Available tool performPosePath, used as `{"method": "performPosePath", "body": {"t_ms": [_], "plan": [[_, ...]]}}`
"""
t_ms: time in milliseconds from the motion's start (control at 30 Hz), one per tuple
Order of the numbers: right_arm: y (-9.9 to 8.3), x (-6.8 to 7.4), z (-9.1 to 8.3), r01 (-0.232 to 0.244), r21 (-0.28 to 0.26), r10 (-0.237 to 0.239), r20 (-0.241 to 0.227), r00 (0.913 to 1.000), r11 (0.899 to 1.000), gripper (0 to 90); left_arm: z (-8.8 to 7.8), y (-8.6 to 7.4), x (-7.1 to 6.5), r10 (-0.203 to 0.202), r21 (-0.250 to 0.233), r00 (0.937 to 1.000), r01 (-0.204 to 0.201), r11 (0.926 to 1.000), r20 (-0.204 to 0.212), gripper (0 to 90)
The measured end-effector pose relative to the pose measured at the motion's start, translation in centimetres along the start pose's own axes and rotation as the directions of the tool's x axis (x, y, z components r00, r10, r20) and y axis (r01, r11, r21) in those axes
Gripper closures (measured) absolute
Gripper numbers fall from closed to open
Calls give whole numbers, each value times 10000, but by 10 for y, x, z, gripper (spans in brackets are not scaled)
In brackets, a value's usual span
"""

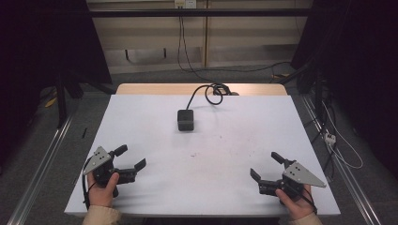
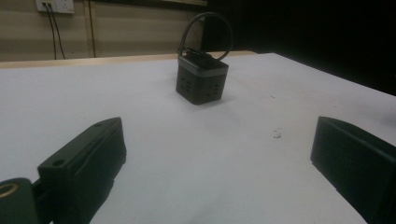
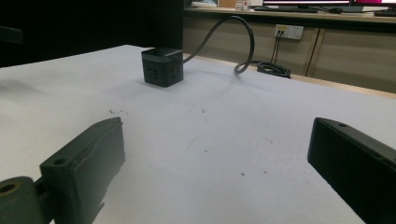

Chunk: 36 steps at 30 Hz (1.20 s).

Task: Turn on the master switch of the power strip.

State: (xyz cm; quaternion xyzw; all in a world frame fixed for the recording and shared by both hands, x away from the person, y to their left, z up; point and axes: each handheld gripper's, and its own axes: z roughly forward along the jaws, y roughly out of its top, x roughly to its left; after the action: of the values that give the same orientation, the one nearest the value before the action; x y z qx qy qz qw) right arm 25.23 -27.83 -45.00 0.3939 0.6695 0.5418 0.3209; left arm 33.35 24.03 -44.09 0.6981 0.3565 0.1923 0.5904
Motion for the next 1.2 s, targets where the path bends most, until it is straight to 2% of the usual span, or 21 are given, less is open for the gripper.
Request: {"method": "performPosePath", "body": {"t_ms": [133,267,633,1000,1200], "plan": [[0,-2,-2,-30,-32,30,65,10000,10000,35,2,3,-1,-69,-218,10000,68,9997,-11,29],[0,-2,-3,-57,-49,58,110,9999,10000,35,5,4,-1,-58,-176,10000,58,9998,-33,29],[0,-3,-4,-43,-34,43,147,9999,10000,35,14,11,0,-198,-571,9996,185,9982,-207,29],[0,-3,-3,-73,-74,74,94,9999,9999,35,18,15,2,-379,-581,9989,363,9976,-263,30],[-1,-5,-5,-195,-129,197,133,9997,9997,35,24,16,3,-605,-519,9979,592,9969,-242,30]]}}
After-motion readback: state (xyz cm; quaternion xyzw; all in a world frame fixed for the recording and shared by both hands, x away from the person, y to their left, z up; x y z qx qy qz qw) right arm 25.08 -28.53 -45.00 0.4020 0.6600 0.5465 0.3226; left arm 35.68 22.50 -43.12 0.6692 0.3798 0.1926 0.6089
